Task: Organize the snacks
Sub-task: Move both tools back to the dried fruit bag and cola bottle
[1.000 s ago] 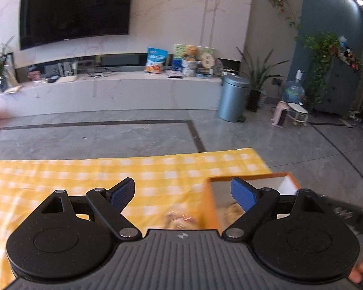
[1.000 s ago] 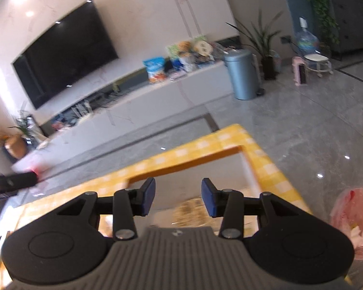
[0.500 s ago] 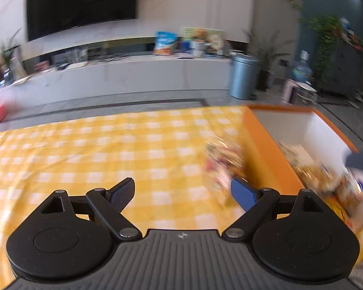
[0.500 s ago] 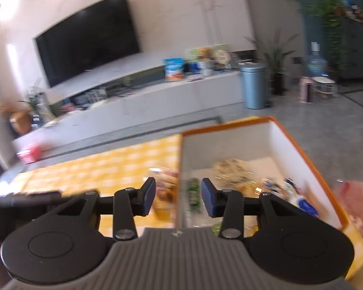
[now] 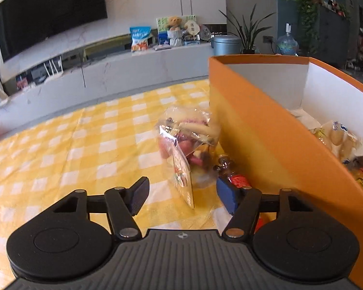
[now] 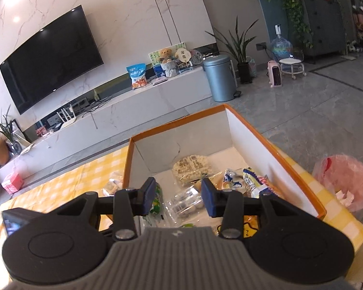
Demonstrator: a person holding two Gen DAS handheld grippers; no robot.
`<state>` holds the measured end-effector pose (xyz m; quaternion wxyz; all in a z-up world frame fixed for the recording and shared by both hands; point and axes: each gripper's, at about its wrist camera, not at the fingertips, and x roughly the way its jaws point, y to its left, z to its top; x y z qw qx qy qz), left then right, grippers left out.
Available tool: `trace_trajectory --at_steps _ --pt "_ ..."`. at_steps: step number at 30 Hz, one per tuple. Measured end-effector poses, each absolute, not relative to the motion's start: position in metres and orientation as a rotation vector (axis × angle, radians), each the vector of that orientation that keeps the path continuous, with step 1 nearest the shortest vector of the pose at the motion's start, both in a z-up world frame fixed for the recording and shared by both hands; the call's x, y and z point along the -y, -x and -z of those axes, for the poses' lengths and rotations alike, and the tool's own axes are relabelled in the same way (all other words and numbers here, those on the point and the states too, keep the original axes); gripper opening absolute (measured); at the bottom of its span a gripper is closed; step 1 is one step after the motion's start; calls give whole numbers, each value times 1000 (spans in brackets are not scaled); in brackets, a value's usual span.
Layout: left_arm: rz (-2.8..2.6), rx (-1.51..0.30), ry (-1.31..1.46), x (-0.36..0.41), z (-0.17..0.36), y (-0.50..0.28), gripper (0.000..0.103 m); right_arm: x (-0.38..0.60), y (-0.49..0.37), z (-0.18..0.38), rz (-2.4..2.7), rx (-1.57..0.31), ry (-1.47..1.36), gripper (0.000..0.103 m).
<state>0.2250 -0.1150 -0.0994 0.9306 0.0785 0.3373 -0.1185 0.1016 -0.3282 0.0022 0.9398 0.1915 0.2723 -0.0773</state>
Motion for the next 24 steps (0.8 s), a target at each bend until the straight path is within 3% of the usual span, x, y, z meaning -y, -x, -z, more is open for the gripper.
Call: trace_trajectory --at_steps 2,4,15,24 --pt "242 -675 -139 110 100 -225 47 328 -98 -2 143 -548 -393 42" --pt "224 -668 -127 107 99 -227 5 325 -98 -1 136 -545 -380 42" --pt "162 -765 -62 60 76 -221 1 307 -92 -11 54 -537 -335 42" --pt "152 -844 -120 6 66 -194 2 205 -103 0 -61 -672 -125 41"
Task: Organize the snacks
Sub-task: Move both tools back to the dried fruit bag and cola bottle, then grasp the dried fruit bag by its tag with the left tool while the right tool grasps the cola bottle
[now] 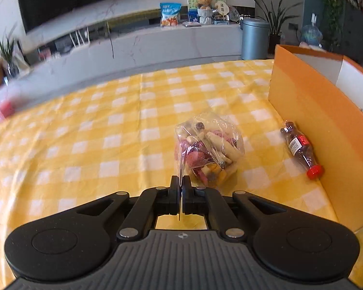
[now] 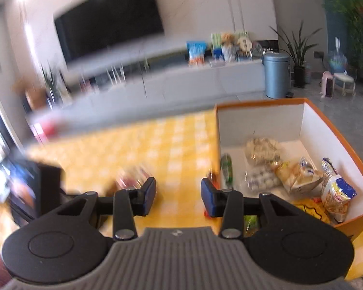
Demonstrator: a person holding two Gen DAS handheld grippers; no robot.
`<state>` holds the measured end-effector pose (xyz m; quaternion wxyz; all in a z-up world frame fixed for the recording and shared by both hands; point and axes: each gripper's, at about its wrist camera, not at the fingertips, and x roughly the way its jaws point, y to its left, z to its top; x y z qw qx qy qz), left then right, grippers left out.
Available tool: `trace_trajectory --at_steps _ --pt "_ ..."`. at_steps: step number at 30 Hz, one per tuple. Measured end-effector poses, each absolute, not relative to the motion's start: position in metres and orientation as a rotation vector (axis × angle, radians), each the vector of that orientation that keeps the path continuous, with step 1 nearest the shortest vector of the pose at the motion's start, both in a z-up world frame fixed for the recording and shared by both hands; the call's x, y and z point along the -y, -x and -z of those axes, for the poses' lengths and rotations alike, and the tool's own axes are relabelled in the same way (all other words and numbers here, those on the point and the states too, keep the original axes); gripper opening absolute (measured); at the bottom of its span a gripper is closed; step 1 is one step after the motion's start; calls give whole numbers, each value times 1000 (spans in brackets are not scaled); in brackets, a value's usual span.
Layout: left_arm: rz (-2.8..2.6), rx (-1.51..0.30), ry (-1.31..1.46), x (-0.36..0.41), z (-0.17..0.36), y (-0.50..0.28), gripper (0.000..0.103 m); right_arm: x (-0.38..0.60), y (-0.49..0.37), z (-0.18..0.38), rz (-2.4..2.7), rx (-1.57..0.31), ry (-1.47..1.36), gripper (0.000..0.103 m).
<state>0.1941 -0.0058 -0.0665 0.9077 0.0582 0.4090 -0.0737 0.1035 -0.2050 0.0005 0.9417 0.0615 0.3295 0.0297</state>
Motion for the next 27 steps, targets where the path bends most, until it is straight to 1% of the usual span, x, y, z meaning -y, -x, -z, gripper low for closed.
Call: trace_trajectory --at_steps 4,8,12,13,14,16,19,22,23,25,27 --pt "159 -913 -69 -7 63 -204 2 149 -118 29 41 -730 108 40" --pt "153 -933 -88 -16 61 -206 3 124 -141 61 118 -779 206 40" --pt "160 -962 -6 -33 62 -212 3 116 -162 91 259 -784 263 40" --pt "162 -961 11 -36 61 -213 3 114 -165 97 281 -781 274 37" --pt "159 -957 24 -38 61 -213 3 113 -170 103 300 -785 274 25" --pt "152 -954 37 -40 61 -214 3 114 -177 110 339 -784 248 21" --pt "149 -962 49 -44 63 -215 3 115 -185 120 392 -784 264 21" --pt "145 -963 56 -44 63 -216 3 115 -180 122 447 -738 330 22" --pt "144 -962 55 -43 63 -216 3 112 -180 124 458 -730 361 26" --pt "145 -961 51 -42 63 -216 3 115 -182 126 456 -751 354 30" --pt "145 -960 58 -43 63 -216 3 120 -185 127 447 -780 291 32"
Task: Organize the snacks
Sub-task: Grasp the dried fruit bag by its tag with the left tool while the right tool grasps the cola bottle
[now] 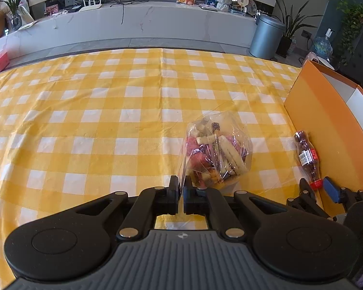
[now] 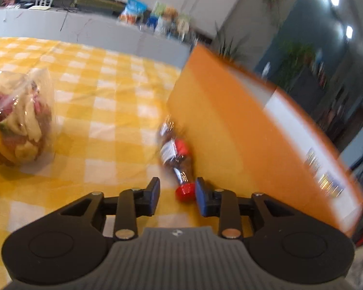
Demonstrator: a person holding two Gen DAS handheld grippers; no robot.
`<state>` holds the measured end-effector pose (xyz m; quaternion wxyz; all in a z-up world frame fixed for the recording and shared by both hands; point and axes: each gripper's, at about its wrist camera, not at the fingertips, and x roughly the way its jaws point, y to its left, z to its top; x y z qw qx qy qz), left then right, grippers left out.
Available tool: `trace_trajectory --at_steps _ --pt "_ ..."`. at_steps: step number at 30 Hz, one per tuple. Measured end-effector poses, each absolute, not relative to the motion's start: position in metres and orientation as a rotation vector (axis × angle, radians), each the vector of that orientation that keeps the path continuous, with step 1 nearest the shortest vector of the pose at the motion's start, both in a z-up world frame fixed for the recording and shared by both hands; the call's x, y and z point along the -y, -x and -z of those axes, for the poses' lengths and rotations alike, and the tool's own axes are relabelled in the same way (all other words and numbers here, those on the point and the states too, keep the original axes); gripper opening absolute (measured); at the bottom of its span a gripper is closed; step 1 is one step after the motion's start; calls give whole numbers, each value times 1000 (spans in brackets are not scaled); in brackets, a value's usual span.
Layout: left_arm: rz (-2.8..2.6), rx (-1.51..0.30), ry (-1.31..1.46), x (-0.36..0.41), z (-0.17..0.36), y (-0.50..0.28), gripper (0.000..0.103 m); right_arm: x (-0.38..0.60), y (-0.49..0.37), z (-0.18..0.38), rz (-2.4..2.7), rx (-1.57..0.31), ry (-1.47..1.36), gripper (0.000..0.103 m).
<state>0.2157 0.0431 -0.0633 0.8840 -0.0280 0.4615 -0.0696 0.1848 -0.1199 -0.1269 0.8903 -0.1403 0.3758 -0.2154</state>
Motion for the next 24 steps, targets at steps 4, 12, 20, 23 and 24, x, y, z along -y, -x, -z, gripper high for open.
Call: trace_trajectory --at_steps 4,12,20,23,24 --pt "132 -966 81 -45 63 -217 3 131 -182 114 336 -796 139 43" --pt "130 -963 82 -44 61 -215 4 140 -169 95 232 -813 77 23" --pt "132 -950 71 -42 61 -215 5 140 -200 102 261 -821 186 37" --pt "125 -951 65 -41 62 -215 5 135 -208 111 262 -869 234 42" --pt "124 -951 66 -42 62 -216 5 134 -210 114 265 -875 240 42"
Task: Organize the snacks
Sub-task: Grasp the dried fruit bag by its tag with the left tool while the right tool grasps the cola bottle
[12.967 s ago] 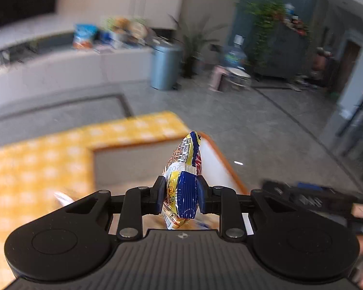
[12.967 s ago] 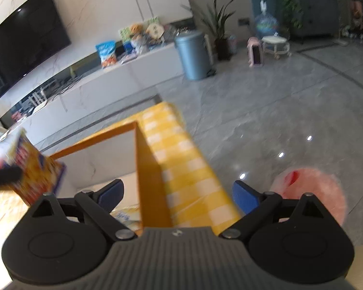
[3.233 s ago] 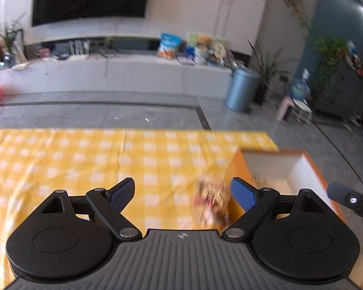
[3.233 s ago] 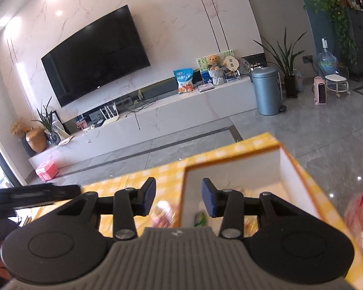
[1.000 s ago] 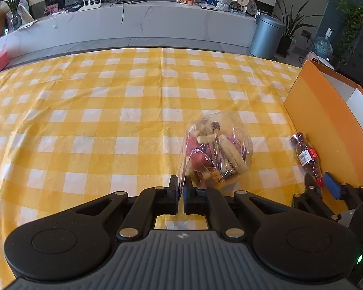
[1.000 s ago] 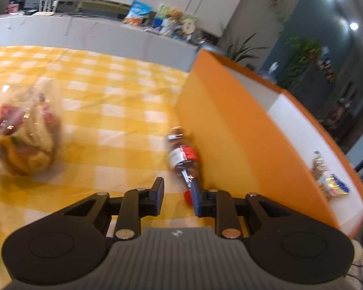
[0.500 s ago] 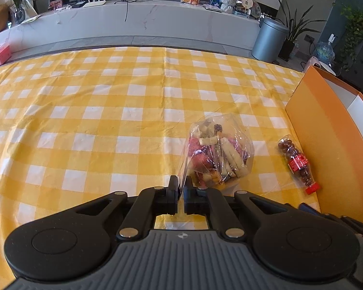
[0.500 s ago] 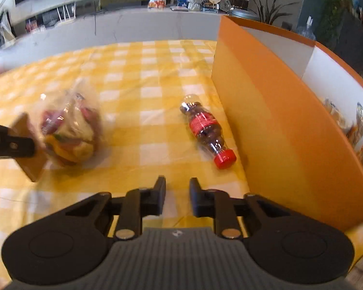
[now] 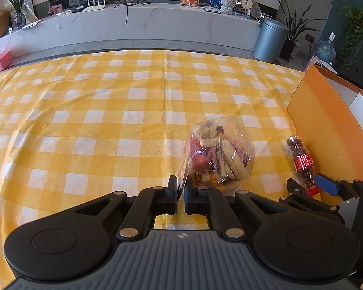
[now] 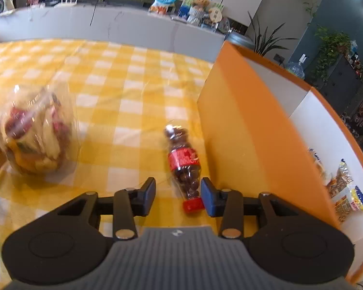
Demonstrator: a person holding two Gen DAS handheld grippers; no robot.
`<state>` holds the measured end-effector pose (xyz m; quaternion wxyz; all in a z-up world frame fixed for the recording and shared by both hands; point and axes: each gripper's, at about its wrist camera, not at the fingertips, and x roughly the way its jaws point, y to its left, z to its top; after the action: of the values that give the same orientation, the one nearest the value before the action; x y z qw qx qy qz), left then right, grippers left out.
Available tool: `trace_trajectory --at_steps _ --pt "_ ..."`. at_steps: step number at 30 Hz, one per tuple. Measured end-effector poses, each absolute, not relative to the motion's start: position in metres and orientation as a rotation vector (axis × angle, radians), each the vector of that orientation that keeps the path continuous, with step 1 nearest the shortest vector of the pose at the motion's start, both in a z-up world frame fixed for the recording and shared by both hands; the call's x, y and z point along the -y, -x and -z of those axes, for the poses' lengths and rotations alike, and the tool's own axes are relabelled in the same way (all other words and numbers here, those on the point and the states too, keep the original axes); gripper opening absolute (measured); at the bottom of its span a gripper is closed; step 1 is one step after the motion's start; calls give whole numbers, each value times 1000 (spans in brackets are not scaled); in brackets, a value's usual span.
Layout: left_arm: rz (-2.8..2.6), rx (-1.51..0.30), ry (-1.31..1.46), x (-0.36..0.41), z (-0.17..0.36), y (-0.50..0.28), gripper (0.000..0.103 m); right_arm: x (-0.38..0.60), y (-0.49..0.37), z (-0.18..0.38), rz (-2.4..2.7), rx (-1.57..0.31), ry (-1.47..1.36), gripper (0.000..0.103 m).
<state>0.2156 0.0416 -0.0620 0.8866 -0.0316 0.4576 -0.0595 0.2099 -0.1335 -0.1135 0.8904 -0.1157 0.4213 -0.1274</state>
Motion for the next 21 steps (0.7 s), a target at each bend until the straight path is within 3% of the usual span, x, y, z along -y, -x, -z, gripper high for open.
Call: trace_trajectory --at_steps 7,11,21 --pt "116 -954 63 -41 64 -217 5 133 -207 118 249 -854 289 38" --pt "111 -957 71 -42 65 -218 5 141 -206 111 205 -904 226 20" --pt "110 -961 83 -43 66 -219 5 128 -144 91 -29 -969 158 20"
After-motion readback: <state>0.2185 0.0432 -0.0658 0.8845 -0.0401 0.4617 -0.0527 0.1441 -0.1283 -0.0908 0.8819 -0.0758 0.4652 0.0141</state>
